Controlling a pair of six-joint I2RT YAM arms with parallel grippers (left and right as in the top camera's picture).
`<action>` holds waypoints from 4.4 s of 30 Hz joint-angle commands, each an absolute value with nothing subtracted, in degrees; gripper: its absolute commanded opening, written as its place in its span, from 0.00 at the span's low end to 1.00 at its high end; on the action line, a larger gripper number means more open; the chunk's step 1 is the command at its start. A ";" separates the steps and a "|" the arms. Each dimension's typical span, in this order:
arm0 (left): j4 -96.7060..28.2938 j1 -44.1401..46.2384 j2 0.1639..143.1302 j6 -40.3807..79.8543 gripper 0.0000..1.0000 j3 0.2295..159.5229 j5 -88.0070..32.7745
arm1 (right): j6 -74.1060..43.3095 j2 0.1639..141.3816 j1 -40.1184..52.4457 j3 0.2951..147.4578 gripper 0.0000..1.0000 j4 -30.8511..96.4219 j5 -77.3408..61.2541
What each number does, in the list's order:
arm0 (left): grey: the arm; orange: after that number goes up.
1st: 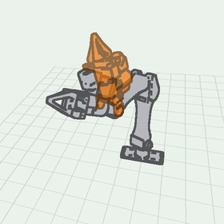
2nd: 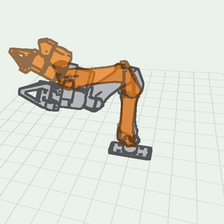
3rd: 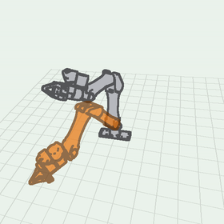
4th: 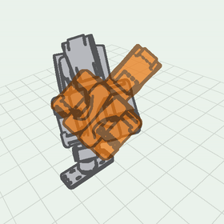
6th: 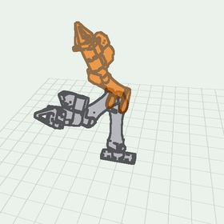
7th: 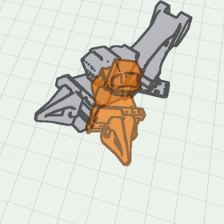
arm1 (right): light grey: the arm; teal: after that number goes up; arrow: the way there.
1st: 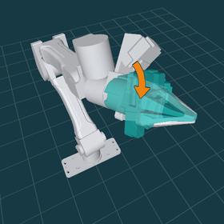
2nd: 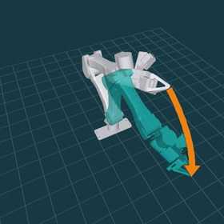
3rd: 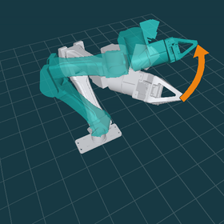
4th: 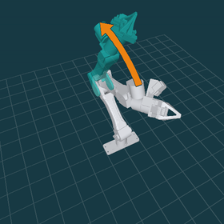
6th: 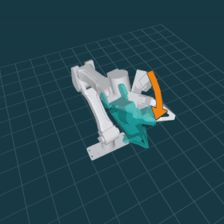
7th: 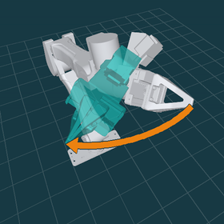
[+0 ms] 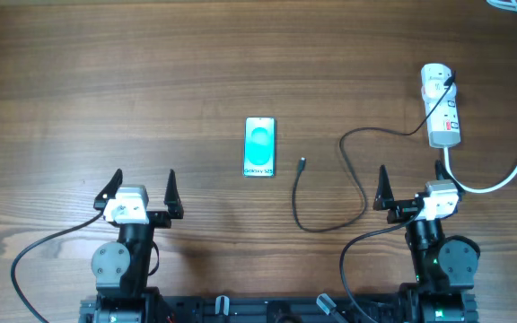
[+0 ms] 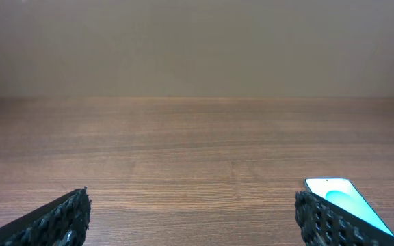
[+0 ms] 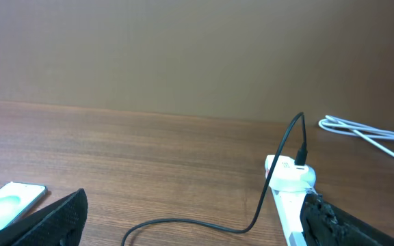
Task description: Plug charger to phone and switch on socket
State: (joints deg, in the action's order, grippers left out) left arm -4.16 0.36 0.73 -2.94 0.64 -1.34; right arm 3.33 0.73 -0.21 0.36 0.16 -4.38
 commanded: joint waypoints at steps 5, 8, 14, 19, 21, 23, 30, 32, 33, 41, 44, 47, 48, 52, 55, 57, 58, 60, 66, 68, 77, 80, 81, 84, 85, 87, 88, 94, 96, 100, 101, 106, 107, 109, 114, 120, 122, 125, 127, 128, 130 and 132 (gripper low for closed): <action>-4.36 -0.01 0.32 -3.86 1.00 0.34 -1.23 | 4.12 0.60 0.08 0.32 1.00 0.01 -3.42; -4.36 -0.01 0.32 -3.86 1.00 0.34 -1.23 | 4.10 0.60 0.08 0.32 1.00 0.01 -3.42; -4.36 -0.01 0.34 -3.86 1.00 0.34 -1.23 | 4.10 0.60 0.08 0.32 1.00 0.01 -3.44; -4.36 -0.01 0.34 -3.86 1.00 0.34 -1.23 | 4.12 0.60 0.08 0.32 1.00 0.01 -3.42; -4.36 -0.01 0.34 -3.86 1.00 0.34 -1.23 | 4.10 0.60 0.08 0.32 1.00 0.01 -3.44; -4.36 -0.01 0.34 -3.86 1.00 0.34 -1.23 | 4.10 0.60 0.08 0.32 1.00 0.01 -3.42; -4.36 -0.01 0.34 -3.86 1.00 0.32 -1.23 | 4.10 0.60 0.08 0.32 1.00 0.01 -3.42; -4.36 -0.01 0.32 -3.86 1.00 0.34 -1.23 | 4.10 0.60 0.08 0.32 1.00 0.01 -3.42; -4.36 -0.01 0.34 -3.86 1.00 0.34 -1.23 | 4.10 0.60 0.08 0.32 1.00 0.01 -3.42; -4.36 -0.01 0.32 -3.86 1.00 0.34 -1.23 | 4.10 0.60 0.08 0.32 1.00 0.01 -3.42; -4.36 -0.01 0.34 -3.86 1.00 0.34 -1.23 | 4.10 0.60 0.08 0.32 1.00 0.01 -3.44; -4.36 -0.01 0.34 -3.86 1.00 0.34 -1.23 | 4.10 0.60 0.08 0.32 1.00 0.01 -3.42; -4.36 -0.01 0.34 -3.86 1.00 0.32 -1.23 | 4.12 0.60 0.08 0.32 1.00 0.01 -3.42; -4.36 -0.01 0.32 -3.86 1.00 0.34 -1.23 | 4.10 0.60 0.08 0.32 1.00 0.03 -3.42; -4.36 -0.01 0.34 -3.86 1.00 0.34 -1.23 | 4.10 0.60 0.08 0.32 1.00 0.01 -3.42; -4.36 -0.01 0.34 -3.86 1.00 0.34 -1.23 | 4.12 0.60 0.08 0.32 1.00 0.01 -3.42; -4.36 -0.01 0.34 -3.86 1.00 0.34 -1.23 | 4.10 0.60 0.08 0.32 1.00 0.01 -3.42; -4.36 -0.01 0.34 -3.88 1.00 0.34 -1.23 | 4.10 0.60 0.08 0.34 1.00 0.01 -3.44; -4.36 -0.01 0.34 -3.86 1.00 0.34 -1.23 | 4.10 0.60 0.08 0.32 1.00 0.01 -3.42; -4.36 -0.01 0.34 -3.86 1.00 0.34 -1.23 | 4.10 0.60 0.08 0.32 1.00 0.01 -3.42; -3.88 0.01 0.34 -3.86 1.00 0.34 -6.13 | 4.12 0.60 0.08 0.32 1.00 0.01 -3.42; -3.86 -0.01 0.34 -3.86 1.00 0.34 -6.17 | 4.10 0.60 0.08 0.32 1.00 0.01 -3.42; -3.86 -0.01 0.34 -3.86 1.00 0.34 -6.17 | 4.12 0.60 0.08 0.32 1.00 0.01 -3.42; -3.86 -0.01 0.34 -3.86 1.00 0.34 -6.17 | 4.12 0.60 0.08 0.34 1.00 0.01 -3.42; -3.86 0.01 0.34 -3.84 1.00 0.34 -6.20 | 4.10 0.60 0.08 0.32 1.00 0.01 -3.42; -3.55 0.01 0.34 -3.84 1.00 0.34 -8.01 | 4.12 0.60 0.08 0.32 1.00 0.01 -3.44; -3.01 0.01 0.34 -3.84 1.00 0.34 -10.66 | 4.10 0.60 0.08 0.32 1.00 0.01 -3.42; 0.86 -0.01 0.34 -3.86 1.00 0.34 -16.91 | 4.10 0.60 0.08 0.32 1.00 0.01 -3.42; 1.15 0.01 0.34 -3.86 1.00 0.34 -17.61 | 4.10 0.60 0.08 0.32 1.00 0.01 -3.42; 7.03 0.01 0.34 -3.84 1.00 0.34 -17.96 | 4.10 0.60 0.08 0.32 1.00 0.01 -3.44; 8.69 0.01 0.34 -3.53 1.00 0.34 -19.14 | 4.10 0.60 0.08 0.32 1.00 0.01 -3.42; 7.88 -0.01 0.38 4.62 1.00 0.34 -19.25 | 4.10 0.60 0.08 0.32 1.00 0.01 -3.42; 7.42 -0.01 0.38 4.62 1.00 0.40 -19.25 | 4.10 0.60 0.08 0.32 1.00 0.01 -3.42; 5.13 -0.01 0.38 4.64 1.00 1.28 -18.92 | 4.10 0.60 0.08 0.32 1.00 0.01 -3.42; -5.87 -0.01 3.22 4.75 1.00 8.91 -10.85 | 4.12 0.60 0.08 0.32 1.00 0.01 -3.42; -12.56 -0.01 15.90 4.78 1.00 21.21 -10.81 | 4.10 0.60 0.08 0.34 1.00 0.01 -3.42; -17.80 0.01 22.48 4.80 1.00 26.85 -10.83 | 4.10 0.60 0.08 0.32 1.00 0.01 -3.44; -26.48 -0.01 33.67 4.78 1.00 37.45 -16.43 | 4.12 0.60 0.08 0.32 1.00 0.01 -3.42; -26.52 -0.01 37.17 4.80 1.00 40.42 -25.96 | 4.10 0.60 0.08 0.32 1.00 0.01 -3.42; -26.13 -0.01 37.87 4.78 1.00 40.99 -29.54 | 4.12 0.60 0.08 0.32 1.00 0.01 -3.42; -24.93 0.01 39.16 7.60 1.00 42.17 -33.41 | 4.10 0.60 0.08 0.32 1.00 0.01 -3.44; -26.30 0.01 40.91 10.79 1.00 43.68 -33.36 | 4.10 0.60 0.08 0.32 1.00 0.01 -3.42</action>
